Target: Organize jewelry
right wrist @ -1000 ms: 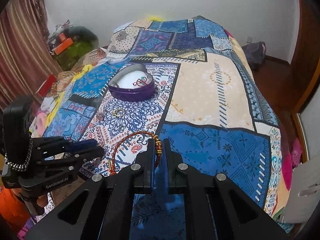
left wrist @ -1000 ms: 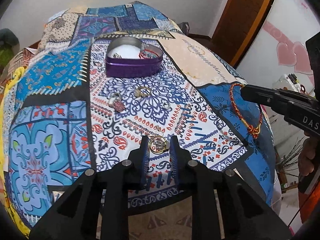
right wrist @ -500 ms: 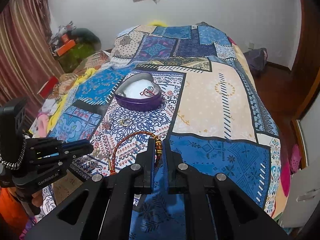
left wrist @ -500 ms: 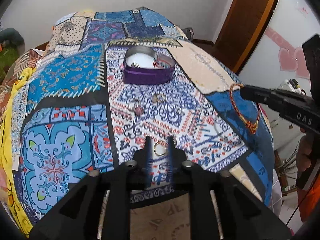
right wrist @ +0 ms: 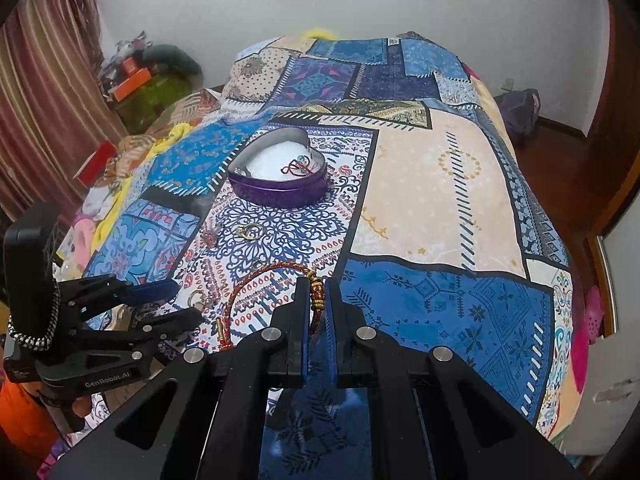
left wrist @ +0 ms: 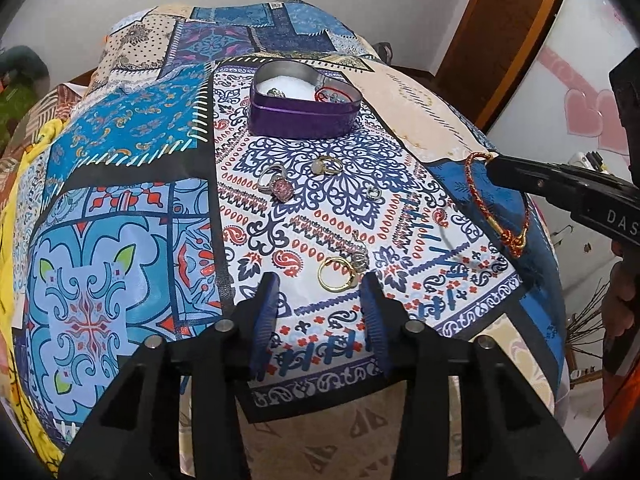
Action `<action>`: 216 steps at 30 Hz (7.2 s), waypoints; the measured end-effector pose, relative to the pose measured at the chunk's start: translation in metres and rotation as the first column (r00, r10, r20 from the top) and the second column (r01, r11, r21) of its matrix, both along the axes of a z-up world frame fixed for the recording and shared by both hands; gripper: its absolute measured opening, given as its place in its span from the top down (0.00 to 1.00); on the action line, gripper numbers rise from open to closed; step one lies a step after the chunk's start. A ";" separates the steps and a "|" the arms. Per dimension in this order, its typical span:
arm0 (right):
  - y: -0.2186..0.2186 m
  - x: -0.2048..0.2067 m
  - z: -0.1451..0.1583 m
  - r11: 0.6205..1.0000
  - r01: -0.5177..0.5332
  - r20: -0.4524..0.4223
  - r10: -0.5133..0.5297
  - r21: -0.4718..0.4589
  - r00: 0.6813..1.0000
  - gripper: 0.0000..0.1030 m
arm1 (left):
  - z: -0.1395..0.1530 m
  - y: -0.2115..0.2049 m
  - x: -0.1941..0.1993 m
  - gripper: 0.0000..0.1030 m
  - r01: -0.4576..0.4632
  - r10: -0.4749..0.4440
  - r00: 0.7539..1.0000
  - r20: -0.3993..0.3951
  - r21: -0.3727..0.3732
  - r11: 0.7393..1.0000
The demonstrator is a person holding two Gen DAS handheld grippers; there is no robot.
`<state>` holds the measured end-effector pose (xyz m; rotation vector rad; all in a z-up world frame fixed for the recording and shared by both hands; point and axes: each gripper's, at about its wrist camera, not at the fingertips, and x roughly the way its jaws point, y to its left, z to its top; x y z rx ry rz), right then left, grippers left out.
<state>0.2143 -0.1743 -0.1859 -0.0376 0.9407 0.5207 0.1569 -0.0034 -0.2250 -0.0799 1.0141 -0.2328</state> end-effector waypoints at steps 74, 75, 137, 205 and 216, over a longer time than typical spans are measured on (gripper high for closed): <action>0.083 0.125 0.002 0.994 -0.084 0.060 0.089 -0.073 0.994 0.94 | 0.039 0.029 0.150 0.80 0.019 -0.013 0.984 0.177 -0.033 0.999; 0.083 0.126 0.001 0.993 -0.088 0.059 0.093 -0.077 0.994 0.94 | 0.037 0.028 0.151 0.80 0.022 -0.016 0.984 0.175 -0.029 0.999; 0.037 0.003 -0.011 0.987 -0.006 0.015 0.009 -0.162 1.000 0.62 | 0.016 0.020 0.015 0.56 0.016 -0.015 0.999 0.035 -0.020 1.000; 0.052 0.036 0.026 0.997 -0.050 0.135 0.057 -0.054 0.989 0.91 | 0.082 0.047 0.052 0.92 -0.058 0.071 0.957 0.283 -0.055 0.997; 0.057 0.056 0.039 0.999 -0.043 0.186 0.046 -0.017 0.981 0.91 | 0.098 0.035 0.086 0.92 -0.018 0.043 0.942 0.334 -0.078 0.997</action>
